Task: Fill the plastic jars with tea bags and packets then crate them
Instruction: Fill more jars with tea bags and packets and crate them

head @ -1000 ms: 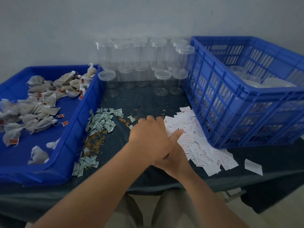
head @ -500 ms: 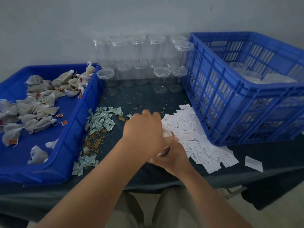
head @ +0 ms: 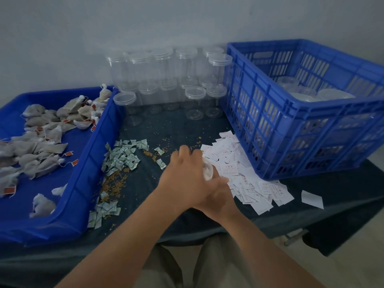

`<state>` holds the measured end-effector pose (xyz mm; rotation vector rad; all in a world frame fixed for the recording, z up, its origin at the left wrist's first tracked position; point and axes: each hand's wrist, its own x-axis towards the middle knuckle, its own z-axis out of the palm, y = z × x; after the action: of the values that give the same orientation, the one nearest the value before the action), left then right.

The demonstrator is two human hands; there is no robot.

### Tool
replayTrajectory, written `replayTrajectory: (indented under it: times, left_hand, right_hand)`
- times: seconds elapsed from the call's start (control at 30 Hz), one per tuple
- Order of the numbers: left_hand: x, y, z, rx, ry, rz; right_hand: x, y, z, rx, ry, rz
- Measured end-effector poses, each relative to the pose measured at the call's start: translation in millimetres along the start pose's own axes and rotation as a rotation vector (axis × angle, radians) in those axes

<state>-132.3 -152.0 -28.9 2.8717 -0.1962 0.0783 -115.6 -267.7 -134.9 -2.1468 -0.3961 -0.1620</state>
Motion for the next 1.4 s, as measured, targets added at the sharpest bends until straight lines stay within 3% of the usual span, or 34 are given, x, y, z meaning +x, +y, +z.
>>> replayTrajectory:
  times: [0.13, 0.4, 0.57, 0.67, 0.8, 0.93, 1.1, 1.27, 1.33, 1.4]
  left_hand:
    - [-0.3, -10.2, 23.4, -0.261, 0.221, 0.009]
    - [14.0, -38.9, 10.5, -0.273, 0.078, 0.277]
    - [0.8, -59.1, 18.4, -0.671, 0.093, 0.133]
    - [-11.7, -68.9, 26.6, -0.716, 0.112, 0.133]
    - [-18.1, -68.4, 23.3, -0.787, 0.086, 0.097]
    - [-15.8, -54.5, 10.5, -0.587, 0.059, 0.032]
    - [3.0, -2.6, -60.3, -0.389, 0.299, 0.193]
    - [46.0, 65.4, -120.1, -0.679, 0.485, 0.377]
    - [65.6, 88.5, -126.9, -0.689, 0.508, 0.346]
    - [82.9, 108.0, -121.4, -0.554, 0.431, 0.343]
  right_hand:
    - [0.2, 8.4, 6.4, -0.169, 0.099, -0.079]
    - [4.6, 8.6, 1.4, 0.071, 0.020, -0.043]
    - [-4.1, -2.1, -18.2, 0.317, -0.055, -0.014]
    - [-4.1, -24.7, -36.9, 0.123, 0.037, -0.057]
    - [9.5, -52.1, -57.7, -0.312, -0.113, -0.117]
    - [15.8, -61.1, -68.7, -0.294, -0.146, -0.064]
    - [22.9, -85.7, -119.4, -0.121, 0.135, -0.162]
    - [52.3, -116.4, -219.6, -0.143, 0.468, -0.302]
    - [63.4, -115.9, -258.9, -0.205, 0.593, -0.285]
    - [74.2, -106.3, -295.9, -0.274, 0.676, -0.237]
